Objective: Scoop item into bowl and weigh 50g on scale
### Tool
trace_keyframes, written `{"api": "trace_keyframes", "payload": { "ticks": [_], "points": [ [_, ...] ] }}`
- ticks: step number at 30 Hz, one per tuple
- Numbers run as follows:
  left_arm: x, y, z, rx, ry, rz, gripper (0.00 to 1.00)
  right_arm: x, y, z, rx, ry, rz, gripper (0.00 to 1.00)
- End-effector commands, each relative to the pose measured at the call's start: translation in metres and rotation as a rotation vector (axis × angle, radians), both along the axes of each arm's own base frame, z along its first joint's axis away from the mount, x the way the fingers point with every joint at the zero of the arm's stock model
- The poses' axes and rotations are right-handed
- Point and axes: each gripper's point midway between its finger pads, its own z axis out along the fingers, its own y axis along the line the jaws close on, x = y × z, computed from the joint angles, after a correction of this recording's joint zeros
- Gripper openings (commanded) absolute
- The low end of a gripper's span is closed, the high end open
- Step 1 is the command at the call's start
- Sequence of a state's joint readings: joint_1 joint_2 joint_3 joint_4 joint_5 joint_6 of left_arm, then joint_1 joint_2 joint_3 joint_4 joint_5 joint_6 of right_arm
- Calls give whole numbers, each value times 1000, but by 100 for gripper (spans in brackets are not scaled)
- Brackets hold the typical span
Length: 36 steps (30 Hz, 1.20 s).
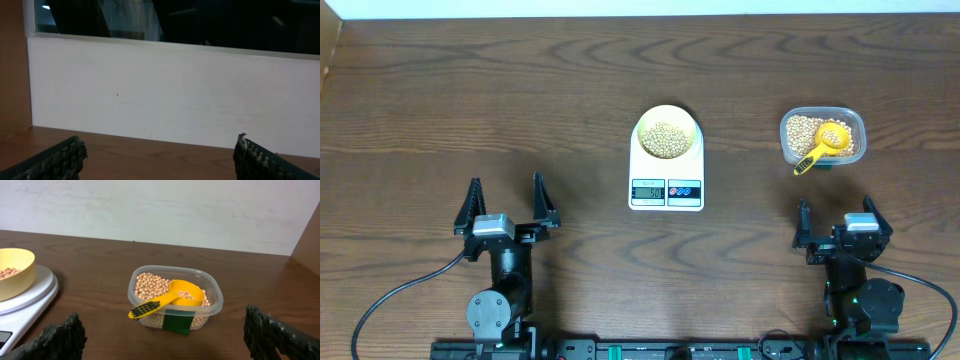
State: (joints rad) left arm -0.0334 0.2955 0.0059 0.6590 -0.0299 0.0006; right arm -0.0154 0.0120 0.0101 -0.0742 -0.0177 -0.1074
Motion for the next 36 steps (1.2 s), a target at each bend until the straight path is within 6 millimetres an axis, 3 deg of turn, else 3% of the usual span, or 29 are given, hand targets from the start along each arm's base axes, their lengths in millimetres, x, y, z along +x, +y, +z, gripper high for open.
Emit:
{"api": "trace_keyframes", "payload": {
  "ticks": [1, 17, 25, 36],
  "points": [
    [-2, 4, 2, 2, -11, 21, 96, 0, 1, -1, -11, 0, 1, 99],
    [-18, 7, -5, -3, 7, 38, 96, 0, 1, -1, -11, -1, 1, 99],
    [-16, 8, -14, -2, 43, 41, 96, 0, 1, -1, -11, 0, 1, 99],
    [-8, -11, -78, 25, 305, -69, 96, 0, 1, -1, -11, -1, 1, 99]
  ]
}}
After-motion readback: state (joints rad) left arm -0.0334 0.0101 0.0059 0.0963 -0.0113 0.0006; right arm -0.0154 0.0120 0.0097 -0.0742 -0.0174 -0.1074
